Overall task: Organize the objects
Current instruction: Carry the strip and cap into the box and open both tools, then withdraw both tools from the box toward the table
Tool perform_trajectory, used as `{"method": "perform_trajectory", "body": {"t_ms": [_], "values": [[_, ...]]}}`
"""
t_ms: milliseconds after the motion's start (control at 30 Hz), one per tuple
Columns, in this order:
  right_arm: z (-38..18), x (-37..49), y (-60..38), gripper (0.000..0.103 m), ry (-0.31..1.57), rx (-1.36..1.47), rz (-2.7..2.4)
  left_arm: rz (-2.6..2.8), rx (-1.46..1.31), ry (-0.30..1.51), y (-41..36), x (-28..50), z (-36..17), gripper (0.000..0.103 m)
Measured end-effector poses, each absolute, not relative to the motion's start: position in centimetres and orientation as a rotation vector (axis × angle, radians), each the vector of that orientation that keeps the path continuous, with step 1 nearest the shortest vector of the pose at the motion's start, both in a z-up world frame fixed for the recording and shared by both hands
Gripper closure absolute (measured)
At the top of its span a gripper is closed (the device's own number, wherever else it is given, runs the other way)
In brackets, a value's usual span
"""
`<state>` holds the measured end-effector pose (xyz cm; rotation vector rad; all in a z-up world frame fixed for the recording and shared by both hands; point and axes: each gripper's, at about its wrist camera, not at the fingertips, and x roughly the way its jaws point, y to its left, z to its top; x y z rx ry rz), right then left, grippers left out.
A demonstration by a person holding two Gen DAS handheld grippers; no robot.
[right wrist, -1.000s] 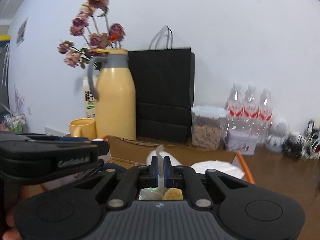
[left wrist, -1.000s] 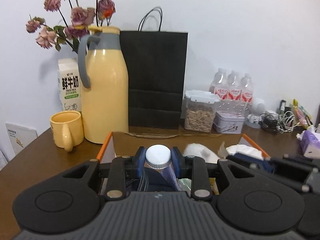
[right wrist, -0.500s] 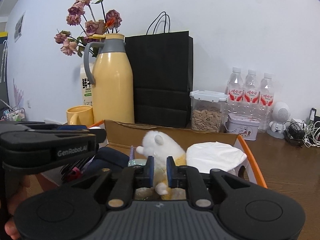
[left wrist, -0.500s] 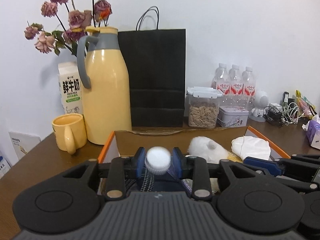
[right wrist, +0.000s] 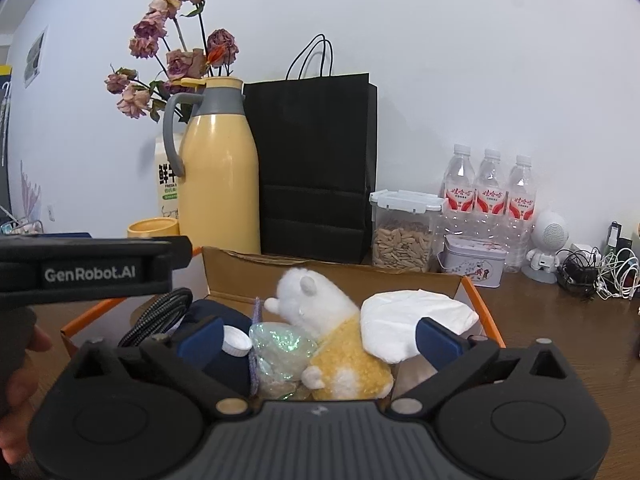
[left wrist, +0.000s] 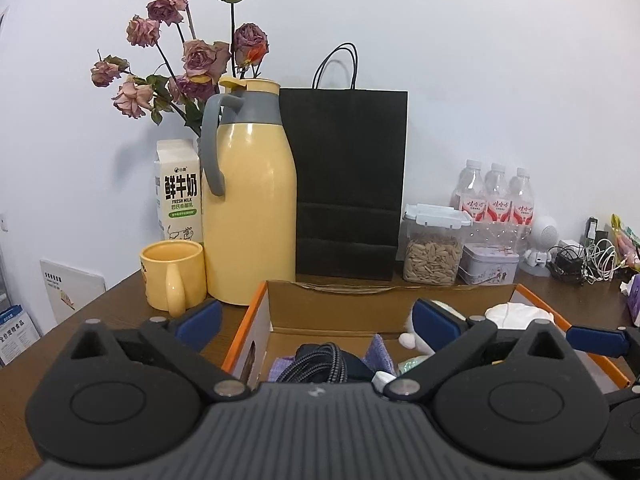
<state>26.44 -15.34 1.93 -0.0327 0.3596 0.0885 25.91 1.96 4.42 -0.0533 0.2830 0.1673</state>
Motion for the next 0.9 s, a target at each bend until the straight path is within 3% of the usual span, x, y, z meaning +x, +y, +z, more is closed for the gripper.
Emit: {"method": "perform_trajectory", "body": {"t_ms": [900], "values": [[3.6,19.6,-15.9,0.0,0.39,-0.053,0.106,0.093,-0.031,0.34,1.9,19.5,4.8,0.0]]}}
